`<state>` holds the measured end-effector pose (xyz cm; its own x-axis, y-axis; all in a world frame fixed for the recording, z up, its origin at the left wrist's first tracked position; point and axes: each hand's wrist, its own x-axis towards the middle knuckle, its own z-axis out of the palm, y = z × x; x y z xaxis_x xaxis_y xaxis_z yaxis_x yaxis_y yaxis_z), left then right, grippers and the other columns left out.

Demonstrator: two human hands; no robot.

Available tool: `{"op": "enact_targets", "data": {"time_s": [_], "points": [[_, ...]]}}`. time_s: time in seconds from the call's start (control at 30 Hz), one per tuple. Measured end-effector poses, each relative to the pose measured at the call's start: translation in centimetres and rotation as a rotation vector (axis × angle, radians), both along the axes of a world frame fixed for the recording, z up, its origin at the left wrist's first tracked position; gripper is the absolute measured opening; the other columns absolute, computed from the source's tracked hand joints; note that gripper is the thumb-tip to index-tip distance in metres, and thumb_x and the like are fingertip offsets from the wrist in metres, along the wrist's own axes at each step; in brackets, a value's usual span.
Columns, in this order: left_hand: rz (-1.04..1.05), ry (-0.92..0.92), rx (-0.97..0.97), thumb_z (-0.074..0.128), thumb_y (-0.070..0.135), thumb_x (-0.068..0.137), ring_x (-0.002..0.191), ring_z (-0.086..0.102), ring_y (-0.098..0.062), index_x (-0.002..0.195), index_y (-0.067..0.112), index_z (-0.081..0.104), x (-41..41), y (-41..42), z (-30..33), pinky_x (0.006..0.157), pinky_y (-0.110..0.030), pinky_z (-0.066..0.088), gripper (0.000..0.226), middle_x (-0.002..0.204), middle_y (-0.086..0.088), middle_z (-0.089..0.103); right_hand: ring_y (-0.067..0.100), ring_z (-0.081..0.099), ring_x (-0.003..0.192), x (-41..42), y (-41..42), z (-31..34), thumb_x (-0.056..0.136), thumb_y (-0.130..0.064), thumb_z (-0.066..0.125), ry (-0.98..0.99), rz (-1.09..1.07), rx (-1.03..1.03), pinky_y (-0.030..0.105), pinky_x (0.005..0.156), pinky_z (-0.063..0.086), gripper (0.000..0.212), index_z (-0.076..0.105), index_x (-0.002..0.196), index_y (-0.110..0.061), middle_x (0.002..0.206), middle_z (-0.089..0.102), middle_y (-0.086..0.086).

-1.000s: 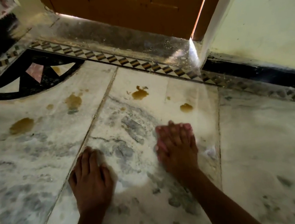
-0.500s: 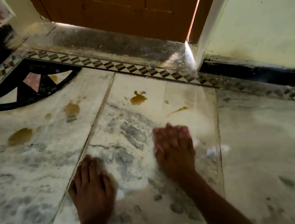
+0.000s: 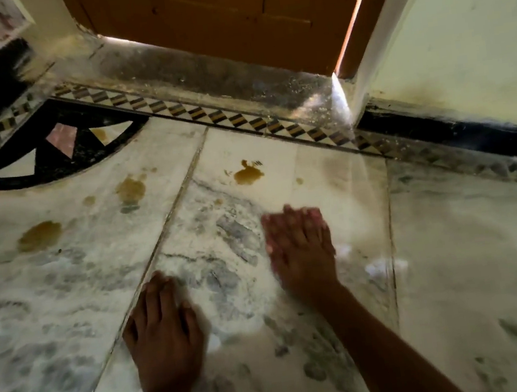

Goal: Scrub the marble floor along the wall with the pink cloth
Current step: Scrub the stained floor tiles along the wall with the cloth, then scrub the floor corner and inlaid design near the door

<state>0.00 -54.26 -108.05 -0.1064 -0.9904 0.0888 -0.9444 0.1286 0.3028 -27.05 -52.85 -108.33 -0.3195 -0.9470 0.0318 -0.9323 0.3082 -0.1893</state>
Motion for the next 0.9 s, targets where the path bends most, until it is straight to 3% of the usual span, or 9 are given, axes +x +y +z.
{"op": "enact_targets", "data": {"time_s": [0.07,0.13,0.27,0.4,0.5,0.63,0.77,0.83,0.9], "points": [[0.007,-0.004,0.024,0.039,0.040,0.096,0.139,0.056,-0.039,0.149,0.012,0.057,0.0,0.0,-0.2,0.105,-0.055,0.040,0.063,0.162,-0.012,0.051,0.020,-0.007,0.167,0.2,4.6,0.6,0.110,-0.058,0.023,-0.041,0.023,0.030,0.062,0.132,0.002,0.056,0.011,0.165,-0.059,0.180,0.002,-0.013],[0.001,-0.017,0.025,0.039,0.040,0.096,0.139,0.055,-0.037,0.150,0.012,0.056,0.0,-0.1,-0.3,0.105,-0.054,0.039,0.063,0.162,-0.012,0.051,0.027,-0.003,0.167,-2.6,6.0,0.8,0.108,-0.061,0.019,-0.064,-0.169,0.060,0.065,0.131,0.003,0.056,0.011,0.164,-0.060,0.181,0.004,-0.010],[-0.002,-0.027,0.006,0.043,0.036,0.094,0.139,0.053,-0.036,0.150,0.012,0.055,0.2,-0.2,-0.7,0.104,-0.053,0.039,0.062,0.163,-0.012,0.050,0.052,0.025,0.158,-6.1,-1.0,0.0,0.101,-0.068,0.031,-0.074,-0.561,0.006,0.076,0.125,0.011,0.072,0.035,0.165,-0.036,0.175,0.029,0.017],[-0.003,-0.016,0.008,0.042,0.037,0.094,0.140,0.052,-0.037,0.150,0.013,0.054,0.0,0.0,-0.2,0.105,-0.054,0.040,0.063,0.163,-0.011,0.048,0.043,-0.003,0.165,-4.4,-5.7,0.2,0.105,-0.062,0.025,-0.074,-0.257,0.104,0.066,0.131,0.000,0.072,0.016,0.171,-0.036,0.181,0.005,0.010],[0.005,-0.014,0.015,0.042,0.037,0.094,0.139,0.054,-0.038,0.150,0.013,0.054,0.1,0.1,-0.1,0.104,-0.055,0.041,0.062,0.162,-0.012,0.049,0.032,-0.001,0.167,-0.8,-2.0,-0.9,0.109,-0.052,0.036,0.016,0.082,-0.064,0.065,0.130,0.019,0.059,0.029,0.167,-0.041,0.178,0.016,0.004],[-0.004,-0.001,0.025,0.045,0.036,0.095,0.138,0.054,-0.037,0.150,0.014,0.054,-0.2,-0.1,-0.1,0.103,-0.054,0.041,0.060,0.162,-0.012,0.050,0.016,0.006,0.167,0.3,5.0,0.0,0.112,-0.048,0.033,-0.011,0.341,-0.012,0.059,0.130,0.018,0.054,0.024,0.165,-0.053,0.177,0.022,-0.015],[-0.009,-0.003,0.029,0.044,0.038,0.098,0.141,0.052,-0.035,0.152,0.016,0.053,0.3,-0.2,-0.4,0.108,-0.055,0.040,0.059,0.164,-0.010,0.048,0.028,0.004,0.167,-2.9,5.8,0.0,0.108,-0.058,0.022,-0.051,-0.113,0.009,0.063,0.131,0.009,0.055,0.013,0.162,-0.064,0.179,0.008,-0.013],[-0.017,0.007,0.041,0.045,0.038,0.097,0.142,0.051,-0.035,0.152,0.017,0.053,0.2,0.0,-0.5,0.108,-0.055,0.039,0.059,0.164,-0.010,0.048,0.042,0.024,0.161,-3.9,2.9,-0.9,0.105,-0.057,0.024,-0.001,-0.316,-0.034,0.064,0.129,0.016,0.057,0.029,0.162,-0.055,0.177,0.026,0.003],[-0.014,0.024,0.033,0.046,0.038,0.096,0.142,0.050,-0.035,0.152,0.018,0.053,0.2,0.1,-0.2,0.109,-0.054,0.038,0.059,0.164,-0.009,0.047,0.046,0.030,0.158,-3.8,-0.4,-1.4,0.103,-0.054,0.023,-0.004,-0.235,0.007,0.064,0.130,0.014,0.062,0.037,0.163,-0.046,0.175,0.032,0.009]]}}
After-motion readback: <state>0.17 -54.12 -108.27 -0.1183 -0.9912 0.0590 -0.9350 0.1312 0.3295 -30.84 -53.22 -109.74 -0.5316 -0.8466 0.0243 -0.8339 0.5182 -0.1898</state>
